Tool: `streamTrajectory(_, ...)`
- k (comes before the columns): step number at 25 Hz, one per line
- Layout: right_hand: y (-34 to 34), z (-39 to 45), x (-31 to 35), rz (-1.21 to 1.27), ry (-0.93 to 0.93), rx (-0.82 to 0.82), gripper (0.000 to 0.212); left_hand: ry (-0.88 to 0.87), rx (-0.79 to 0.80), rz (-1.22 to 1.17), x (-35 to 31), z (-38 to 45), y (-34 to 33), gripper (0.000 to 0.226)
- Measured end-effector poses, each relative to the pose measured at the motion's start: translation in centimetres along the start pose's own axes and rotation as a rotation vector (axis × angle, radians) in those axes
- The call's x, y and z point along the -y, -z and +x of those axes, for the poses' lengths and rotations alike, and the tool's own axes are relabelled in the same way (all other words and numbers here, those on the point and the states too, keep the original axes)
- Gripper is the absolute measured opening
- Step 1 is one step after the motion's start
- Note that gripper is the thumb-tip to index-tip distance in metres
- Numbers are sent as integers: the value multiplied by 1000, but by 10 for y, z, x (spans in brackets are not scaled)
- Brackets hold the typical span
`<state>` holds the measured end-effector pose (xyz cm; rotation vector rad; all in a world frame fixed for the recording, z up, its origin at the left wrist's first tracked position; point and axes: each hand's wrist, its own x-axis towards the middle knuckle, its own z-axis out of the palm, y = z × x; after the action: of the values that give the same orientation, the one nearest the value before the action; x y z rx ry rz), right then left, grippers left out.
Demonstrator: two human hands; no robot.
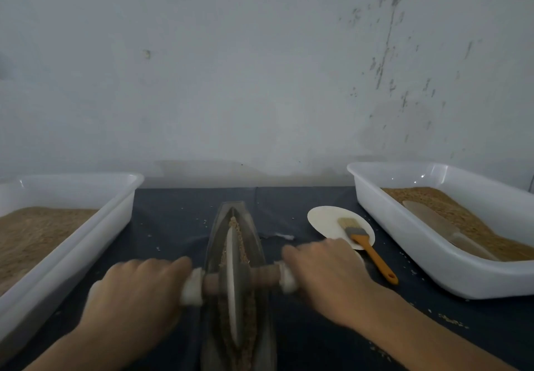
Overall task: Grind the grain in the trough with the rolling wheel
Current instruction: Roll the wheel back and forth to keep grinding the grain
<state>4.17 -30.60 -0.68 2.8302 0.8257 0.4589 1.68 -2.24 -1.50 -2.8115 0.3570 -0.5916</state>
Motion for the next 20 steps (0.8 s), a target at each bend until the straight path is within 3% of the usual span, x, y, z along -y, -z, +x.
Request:
streamTrajectory(3, -14, 58, -10, -27, -119, -6, 23, 125, -41, 60, -1, 52, -11, 29)
streamTrajectory(7, -25, 85, -22, 3, -198, -10, 25, 108, -50, 82, 1, 90, -9, 19)
streamTrajectory(11, -19, 10, -11, 136, -34, 65, 23, -116, -117, -57, -8, 14, 4, 50)
streamTrajectory(13, -4, -23, -5, 111, 13, 96, 31, -175, -37, -112, -4, -15, 16, 51)
streamTrajectory(15, 2, -32, -4, 42, 53, 18, 39, -106, 130, -90, -2, -25, 16, 36)
streamTrajectory(20, -15, 31, -11, 3, -77, -21, 27, 59, 26, -2, -1, 32, -6, 29)
